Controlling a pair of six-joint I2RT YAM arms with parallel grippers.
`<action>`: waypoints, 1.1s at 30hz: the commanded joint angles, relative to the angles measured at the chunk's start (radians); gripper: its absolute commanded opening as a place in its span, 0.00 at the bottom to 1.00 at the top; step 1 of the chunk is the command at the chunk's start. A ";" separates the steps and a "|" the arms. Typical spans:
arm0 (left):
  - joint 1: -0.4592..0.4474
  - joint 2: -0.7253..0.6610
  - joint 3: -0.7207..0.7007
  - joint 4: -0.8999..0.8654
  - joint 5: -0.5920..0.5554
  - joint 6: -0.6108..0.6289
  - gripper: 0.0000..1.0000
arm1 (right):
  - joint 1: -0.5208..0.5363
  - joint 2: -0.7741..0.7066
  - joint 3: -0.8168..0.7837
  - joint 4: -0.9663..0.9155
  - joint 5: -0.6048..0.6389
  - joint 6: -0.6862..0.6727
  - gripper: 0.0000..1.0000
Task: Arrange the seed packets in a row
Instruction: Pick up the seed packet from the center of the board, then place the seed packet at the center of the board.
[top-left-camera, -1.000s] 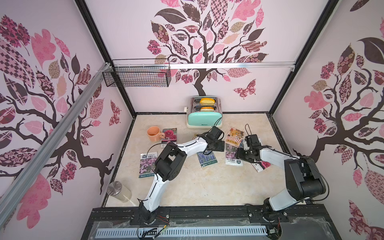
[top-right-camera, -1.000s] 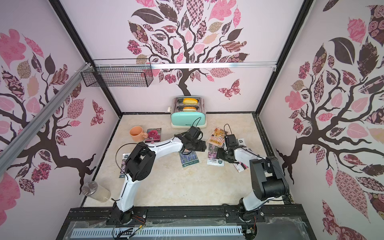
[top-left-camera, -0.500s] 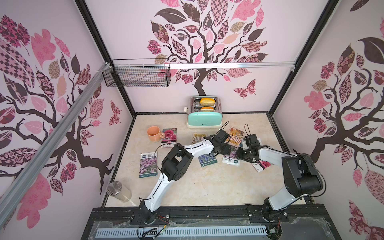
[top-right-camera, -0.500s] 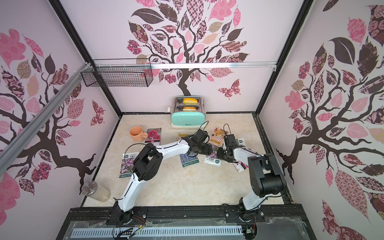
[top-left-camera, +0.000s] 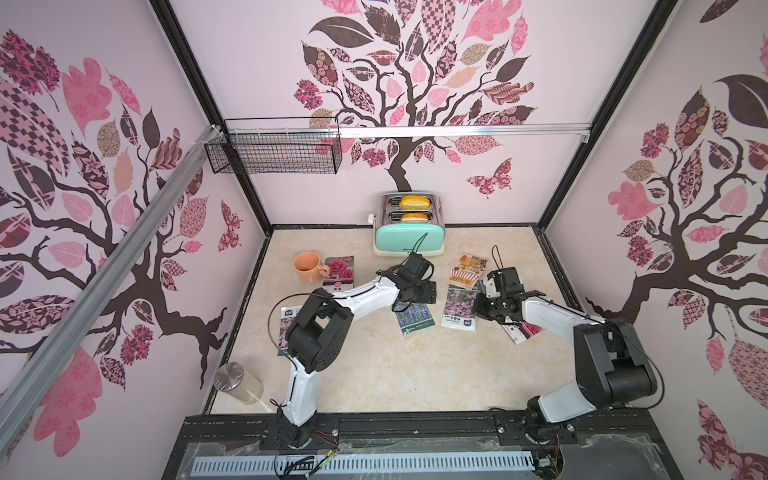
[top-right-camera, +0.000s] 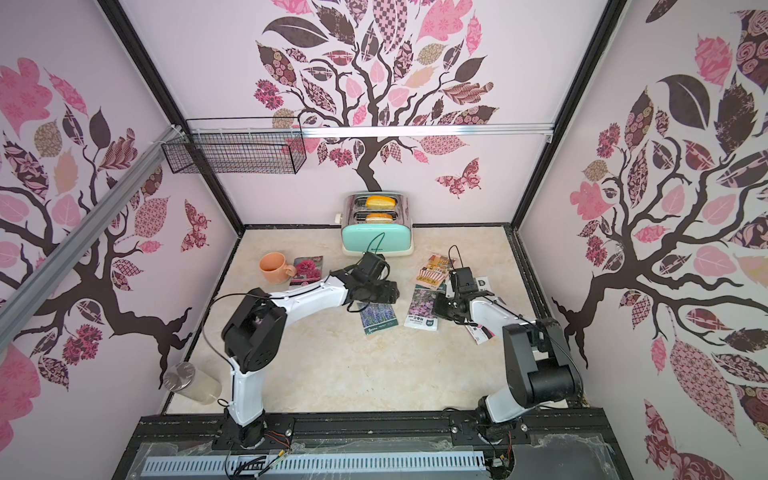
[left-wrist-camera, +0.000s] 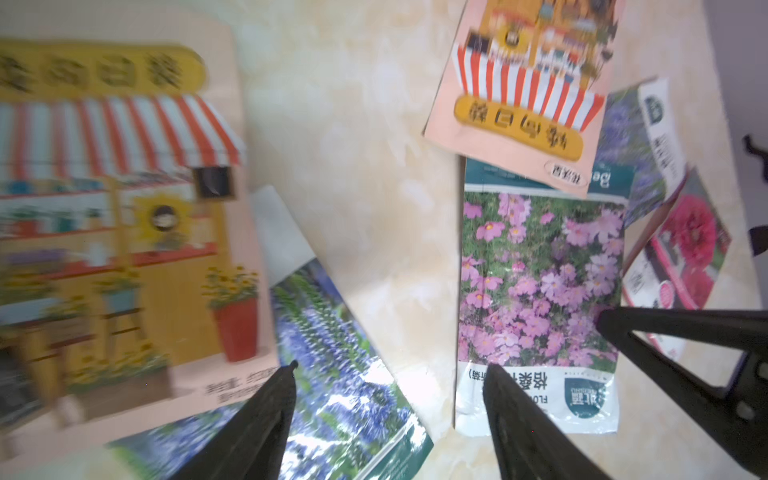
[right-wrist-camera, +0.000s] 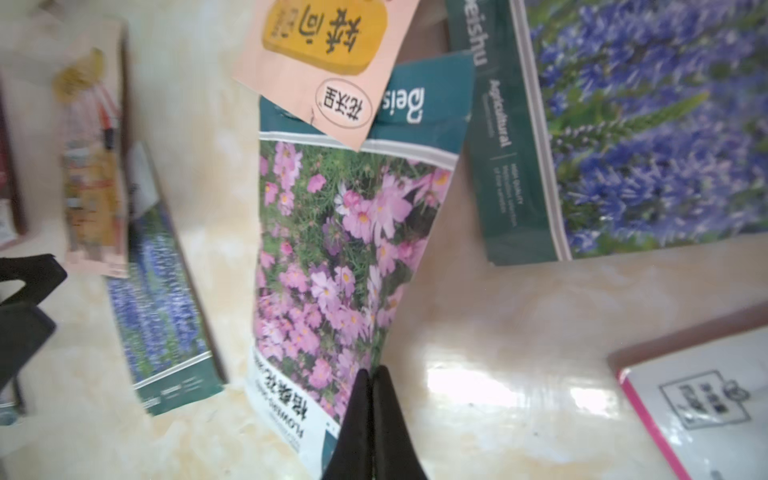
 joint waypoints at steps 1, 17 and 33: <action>-0.011 -0.115 -0.067 0.046 -0.044 -0.038 0.73 | 0.037 -0.084 -0.006 -0.026 -0.048 0.068 0.00; 0.008 -0.401 -0.424 0.182 -0.071 -0.265 0.73 | 0.122 -0.303 -0.166 0.164 -0.014 0.366 0.00; 0.025 -0.691 -0.770 0.428 0.049 -0.482 0.73 | 0.320 -0.351 -0.235 0.524 0.152 0.697 0.00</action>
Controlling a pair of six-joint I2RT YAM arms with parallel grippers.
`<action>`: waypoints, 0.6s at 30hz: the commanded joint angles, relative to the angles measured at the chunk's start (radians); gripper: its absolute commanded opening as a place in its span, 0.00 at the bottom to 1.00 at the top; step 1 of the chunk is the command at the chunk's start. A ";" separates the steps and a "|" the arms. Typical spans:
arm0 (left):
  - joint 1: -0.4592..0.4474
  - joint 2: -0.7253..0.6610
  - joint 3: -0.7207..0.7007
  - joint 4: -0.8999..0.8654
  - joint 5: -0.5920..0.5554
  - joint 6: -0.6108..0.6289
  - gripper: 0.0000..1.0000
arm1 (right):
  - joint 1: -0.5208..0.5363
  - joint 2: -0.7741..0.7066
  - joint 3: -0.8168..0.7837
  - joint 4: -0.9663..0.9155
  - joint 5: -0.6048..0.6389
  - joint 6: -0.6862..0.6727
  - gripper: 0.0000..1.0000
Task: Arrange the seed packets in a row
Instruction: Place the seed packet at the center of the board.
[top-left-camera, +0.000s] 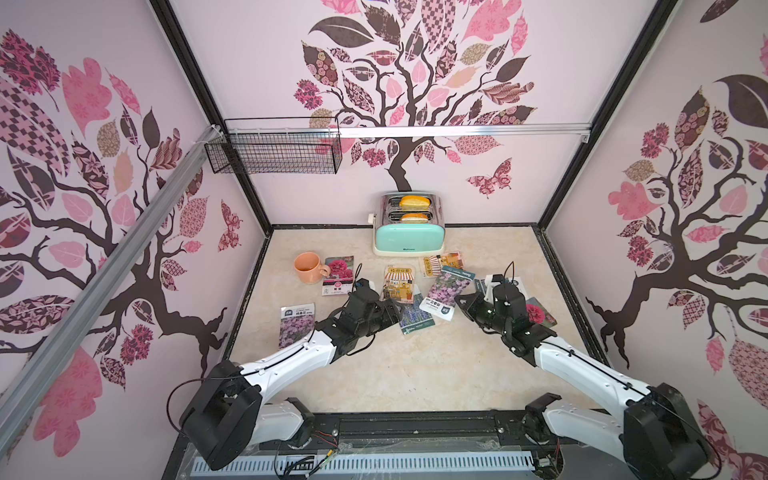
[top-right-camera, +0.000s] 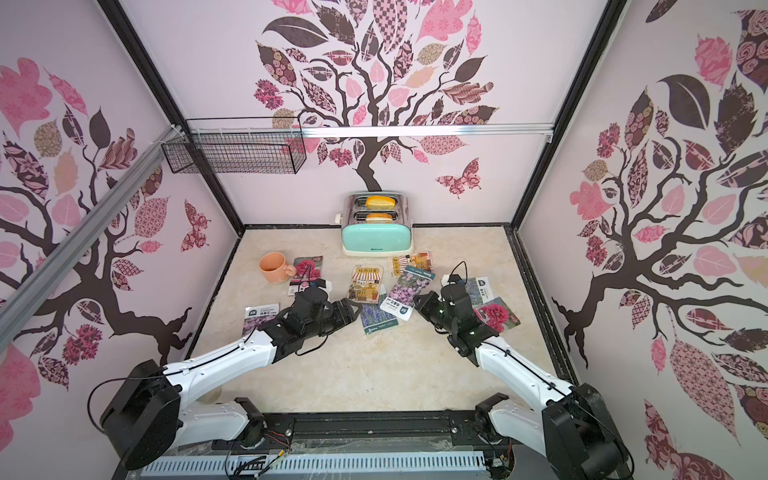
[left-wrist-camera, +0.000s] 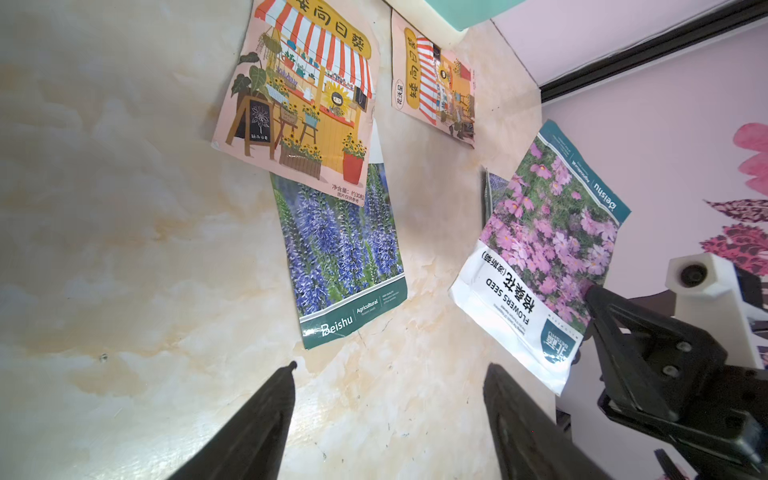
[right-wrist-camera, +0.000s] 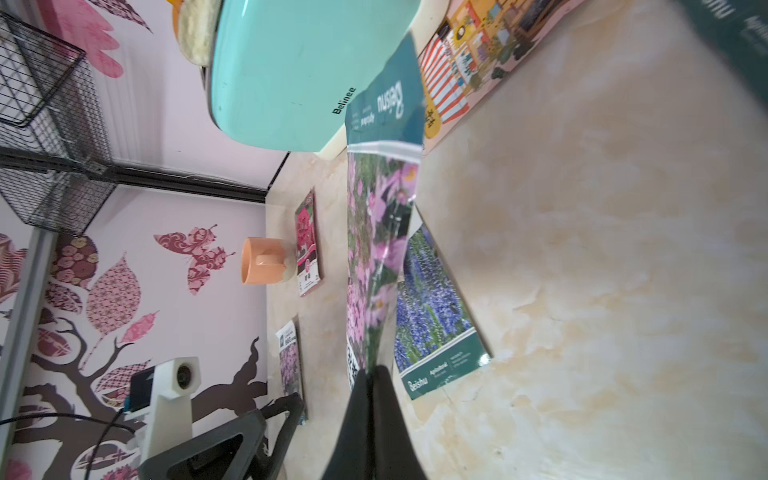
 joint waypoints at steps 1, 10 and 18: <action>0.004 -0.017 -0.019 0.097 0.038 -0.034 0.72 | 0.057 0.028 0.024 0.085 0.041 0.055 0.00; 0.019 -0.017 -0.058 0.214 0.113 -0.024 0.72 | 0.127 0.084 0.066 0.168 0.010 0.095 0.00; 0.022 -0.038 -0.102 0.235 0.111 -0.040 0.72 | 0.148 0.127 0.102 0.205 -0.006 0.110 0.00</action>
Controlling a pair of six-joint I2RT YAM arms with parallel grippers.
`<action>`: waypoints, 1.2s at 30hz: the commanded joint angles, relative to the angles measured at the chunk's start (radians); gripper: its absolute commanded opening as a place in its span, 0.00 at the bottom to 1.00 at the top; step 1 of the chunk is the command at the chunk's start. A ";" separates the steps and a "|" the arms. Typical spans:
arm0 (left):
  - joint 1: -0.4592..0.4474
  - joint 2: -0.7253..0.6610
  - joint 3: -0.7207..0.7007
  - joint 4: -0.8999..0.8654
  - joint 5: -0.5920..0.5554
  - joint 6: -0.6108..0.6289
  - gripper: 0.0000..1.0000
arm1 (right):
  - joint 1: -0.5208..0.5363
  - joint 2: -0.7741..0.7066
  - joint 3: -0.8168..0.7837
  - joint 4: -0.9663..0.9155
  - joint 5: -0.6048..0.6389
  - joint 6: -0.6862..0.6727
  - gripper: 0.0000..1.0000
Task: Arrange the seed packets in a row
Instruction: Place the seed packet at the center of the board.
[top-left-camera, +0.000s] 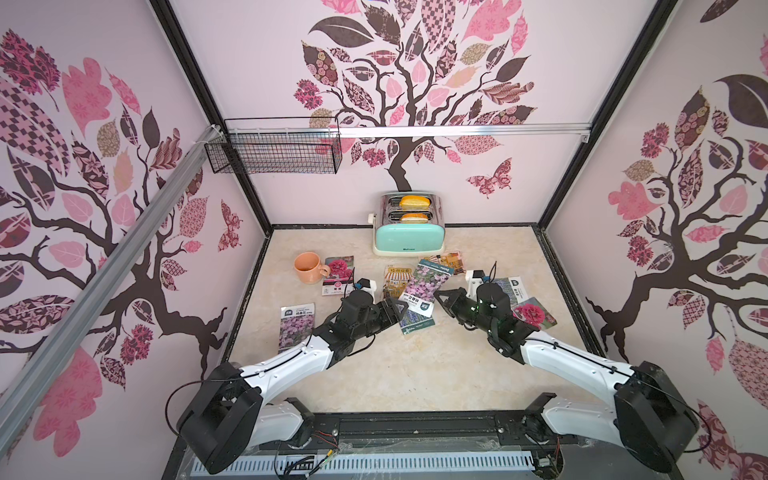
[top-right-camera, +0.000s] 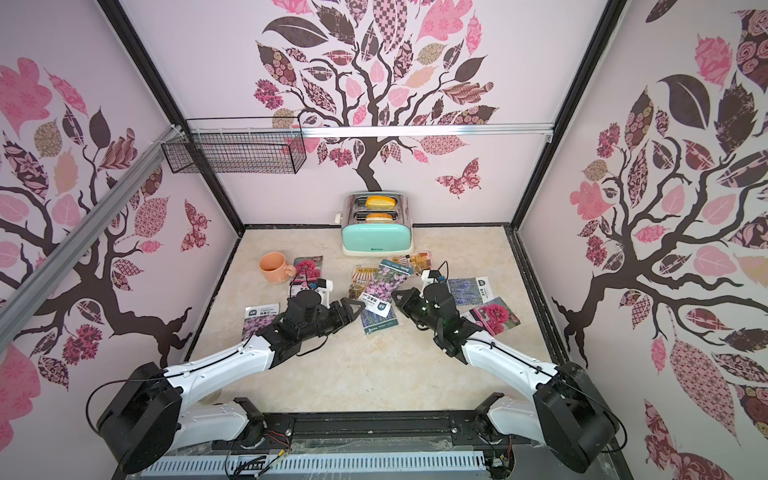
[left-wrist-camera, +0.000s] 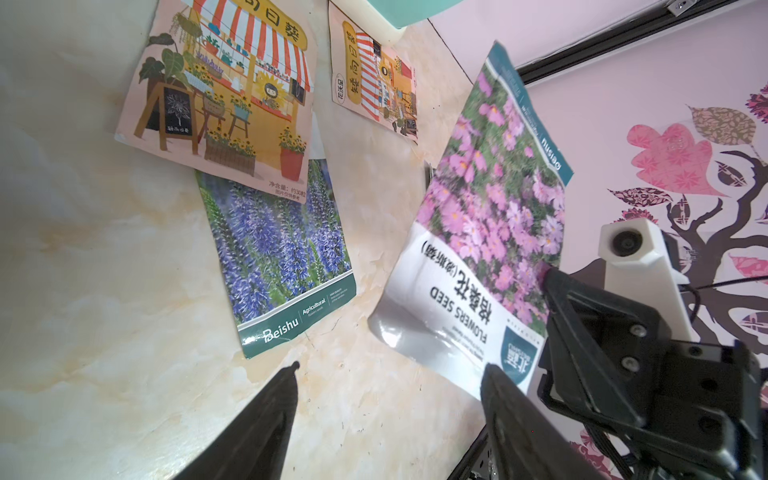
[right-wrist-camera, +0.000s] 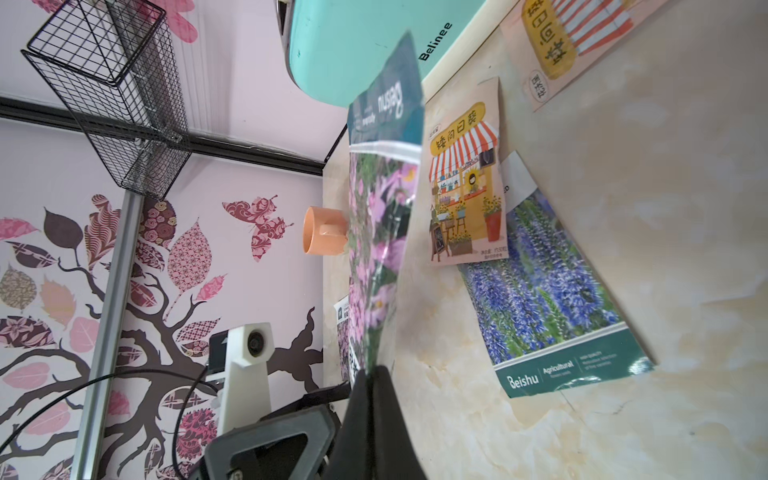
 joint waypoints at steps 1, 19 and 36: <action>0.004 -0.027 -0.020 0.046 0.004 -0.006 0.71 | 0.020 0.027 0.046 0.041 -0.011 0.015 0.00; 0.011 -0.039 -0.058 0.173 -0.109 0.011 0.37 | 0.099 0.104 0.056 0.137 -0.032 0.054 0.00; 0.215 -0.247 0.053 -0.317 0.127 0.431 0.00 | 0.054 0.012 0.181 -0.331 -0.029 -0.567 0.72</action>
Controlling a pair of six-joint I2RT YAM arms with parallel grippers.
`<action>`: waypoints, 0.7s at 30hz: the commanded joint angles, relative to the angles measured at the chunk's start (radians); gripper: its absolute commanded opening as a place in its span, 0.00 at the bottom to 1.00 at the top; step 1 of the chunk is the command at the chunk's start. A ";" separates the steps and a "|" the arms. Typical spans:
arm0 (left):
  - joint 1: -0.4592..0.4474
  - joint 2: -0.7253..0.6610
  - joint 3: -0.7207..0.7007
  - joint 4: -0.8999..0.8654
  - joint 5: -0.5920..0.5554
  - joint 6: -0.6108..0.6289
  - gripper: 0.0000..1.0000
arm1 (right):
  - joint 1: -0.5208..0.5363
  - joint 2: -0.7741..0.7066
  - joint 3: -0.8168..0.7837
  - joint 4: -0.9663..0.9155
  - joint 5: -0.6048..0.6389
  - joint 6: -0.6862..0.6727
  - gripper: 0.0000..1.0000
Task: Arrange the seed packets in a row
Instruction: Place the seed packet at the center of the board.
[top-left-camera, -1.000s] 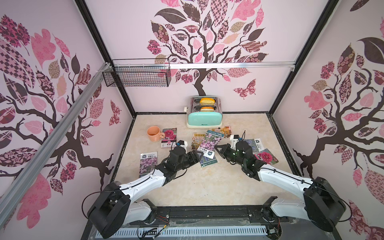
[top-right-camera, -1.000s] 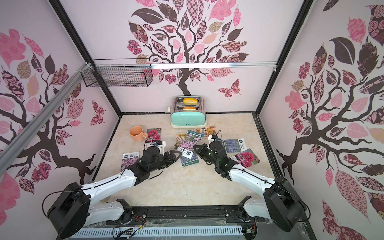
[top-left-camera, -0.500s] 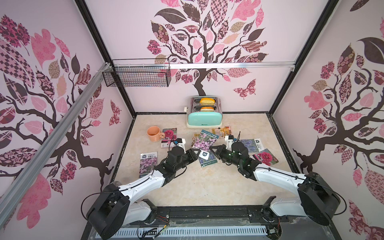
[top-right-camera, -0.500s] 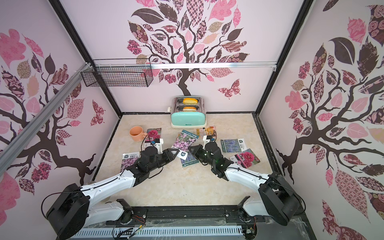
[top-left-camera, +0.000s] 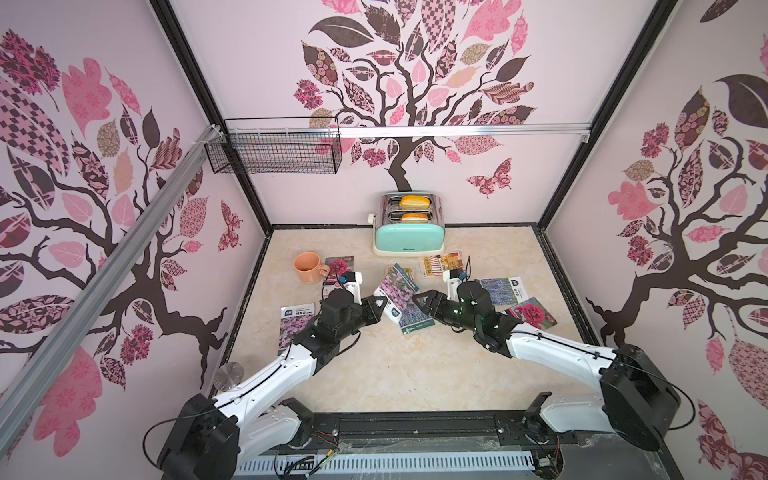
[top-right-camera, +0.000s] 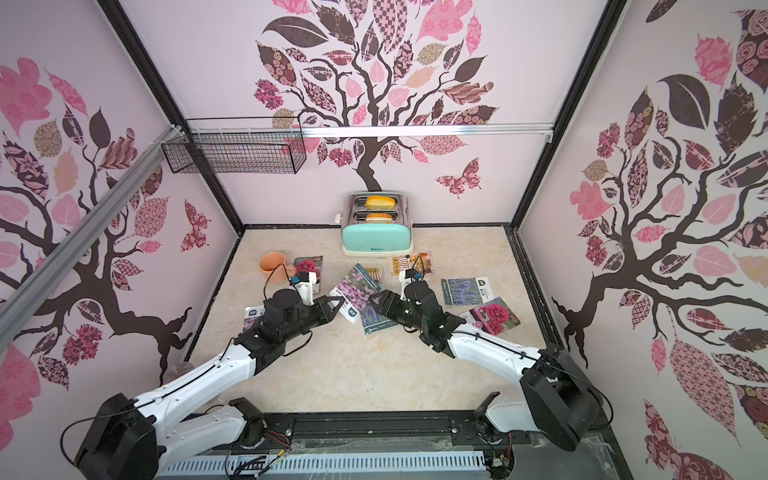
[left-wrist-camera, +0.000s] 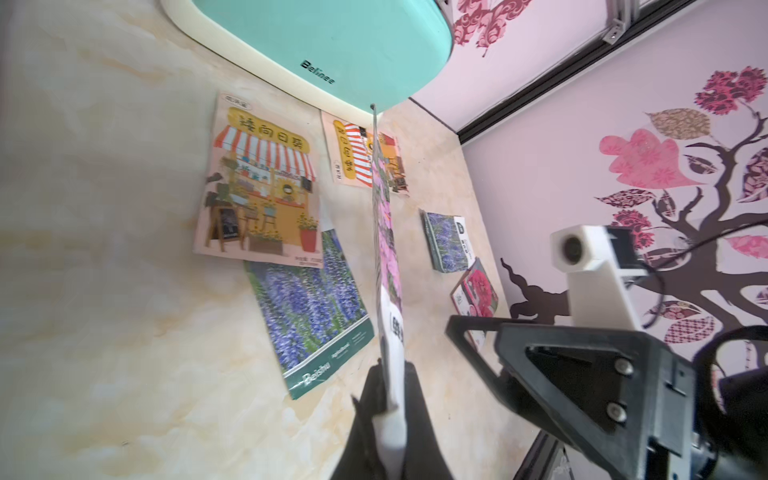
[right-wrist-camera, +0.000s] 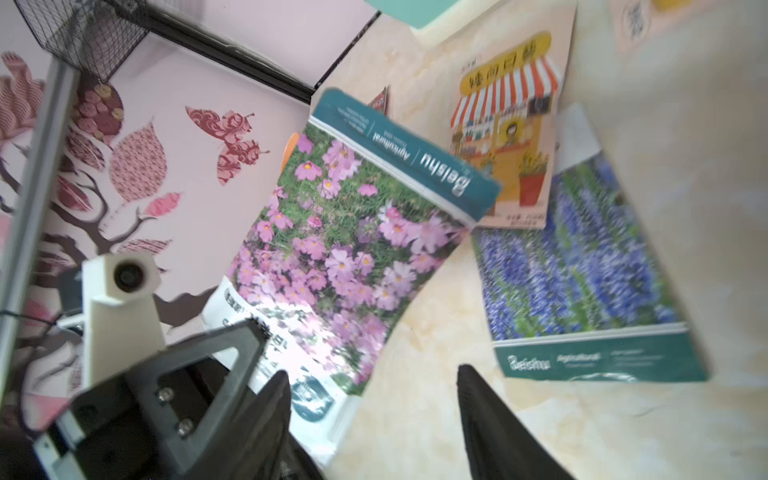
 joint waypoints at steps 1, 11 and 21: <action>0.099 -0.056 0.074 -0.249 0.153 0.197 0.00 | -0.056 -0.058 0.086 -0.235 -0.034 -0.358 0.73; 0.083 0.229 0.446 -0.801 0.334 0.552 0.00 | -0.113 0.184 0.385 -0.581 -0.222 -0.913 0.71; 0.069 0.330 0.758 -1.227 0.292 0.818 0.00 | -0.101 0.239 0.410 -0.584 -0.280 -1.022 0.70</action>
